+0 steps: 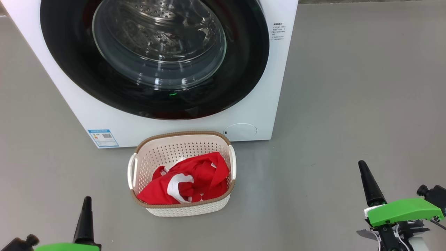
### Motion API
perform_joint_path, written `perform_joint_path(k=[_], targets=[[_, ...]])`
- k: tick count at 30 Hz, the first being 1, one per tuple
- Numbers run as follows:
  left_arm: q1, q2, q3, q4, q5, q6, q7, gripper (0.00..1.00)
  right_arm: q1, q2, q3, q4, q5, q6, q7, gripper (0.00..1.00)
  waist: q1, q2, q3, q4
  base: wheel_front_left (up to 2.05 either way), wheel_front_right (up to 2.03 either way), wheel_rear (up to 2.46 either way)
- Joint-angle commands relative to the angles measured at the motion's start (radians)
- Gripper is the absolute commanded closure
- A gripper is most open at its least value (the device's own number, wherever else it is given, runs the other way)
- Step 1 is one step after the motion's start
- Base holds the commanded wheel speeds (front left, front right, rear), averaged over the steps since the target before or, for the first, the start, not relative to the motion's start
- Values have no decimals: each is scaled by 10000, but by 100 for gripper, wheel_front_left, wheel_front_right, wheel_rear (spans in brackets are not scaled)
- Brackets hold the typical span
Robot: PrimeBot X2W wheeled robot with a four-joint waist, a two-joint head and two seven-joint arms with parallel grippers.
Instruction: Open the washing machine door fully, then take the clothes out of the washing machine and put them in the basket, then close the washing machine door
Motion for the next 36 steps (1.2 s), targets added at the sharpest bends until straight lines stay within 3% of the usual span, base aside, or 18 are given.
perform_joint_path(k=[1, 36], targets=[[-468, 134, 285, -170, -258, -84, 61, 100, -27, -14, 28, -307, 234, -14, 50, 100, -1, 0, -8, 0, 0, 0, 0], [-652, -64, 839, 165, -3288, -167, 1051, 100, 352, 485, -563, -572, 3422, -21, 1088, 100, -1, 0, -265, -21, 0, 0, 0]])
